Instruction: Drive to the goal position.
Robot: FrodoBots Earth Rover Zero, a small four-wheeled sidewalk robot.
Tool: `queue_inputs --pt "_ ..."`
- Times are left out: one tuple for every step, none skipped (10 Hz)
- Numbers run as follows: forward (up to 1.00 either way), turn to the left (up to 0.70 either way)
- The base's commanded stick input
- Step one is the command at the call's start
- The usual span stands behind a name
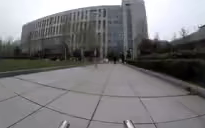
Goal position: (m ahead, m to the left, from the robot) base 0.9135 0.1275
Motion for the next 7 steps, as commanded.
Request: queue_inputs --pt "0.85 -0.34" --pt "0.85 -0.29" --pt "0.85 -0.14" --pt "0.85 -0.05" --pt "0.85 -0.04" --pt "0.85 -0.04" --pt "0.85 -0.08"
